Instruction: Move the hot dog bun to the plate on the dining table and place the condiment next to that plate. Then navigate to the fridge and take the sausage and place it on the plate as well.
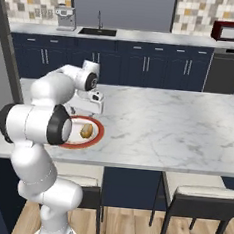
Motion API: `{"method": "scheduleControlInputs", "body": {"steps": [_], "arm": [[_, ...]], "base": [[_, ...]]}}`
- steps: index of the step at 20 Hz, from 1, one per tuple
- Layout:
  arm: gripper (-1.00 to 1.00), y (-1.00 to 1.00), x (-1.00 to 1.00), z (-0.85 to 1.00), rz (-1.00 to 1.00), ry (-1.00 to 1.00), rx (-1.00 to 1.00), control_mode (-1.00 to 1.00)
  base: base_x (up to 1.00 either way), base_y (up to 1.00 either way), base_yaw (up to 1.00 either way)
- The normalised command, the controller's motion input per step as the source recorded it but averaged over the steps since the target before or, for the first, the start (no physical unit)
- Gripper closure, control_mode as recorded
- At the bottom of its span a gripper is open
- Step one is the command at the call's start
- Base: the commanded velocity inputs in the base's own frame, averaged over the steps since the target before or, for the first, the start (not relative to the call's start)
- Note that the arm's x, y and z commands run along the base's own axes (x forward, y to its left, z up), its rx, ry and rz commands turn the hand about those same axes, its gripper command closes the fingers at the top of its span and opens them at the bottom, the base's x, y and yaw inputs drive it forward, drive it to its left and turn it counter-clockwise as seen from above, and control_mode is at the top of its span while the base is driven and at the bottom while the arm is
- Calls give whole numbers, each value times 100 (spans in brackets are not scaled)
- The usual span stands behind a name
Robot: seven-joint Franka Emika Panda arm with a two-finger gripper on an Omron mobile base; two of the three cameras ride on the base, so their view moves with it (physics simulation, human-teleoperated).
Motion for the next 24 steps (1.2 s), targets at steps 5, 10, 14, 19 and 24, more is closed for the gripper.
{"method": "scheduleControlInputs", "body": {"steps": [5,10,14,19,24], "arm": [[-100,0,-98,67,2,-7,-4,-100],[-100,-1,-100,37,0,-30,-1,-100],[-100,-5,-100,11,0,-41,0,-100],[-100,-5,-89,0,0,-40,1,-100],[-100,0,-13,0,0,-2,0,-100]], "base": [[0,0,0],[0,0,0],[0,0,0],[0,0,0],[0,0,0]]}}
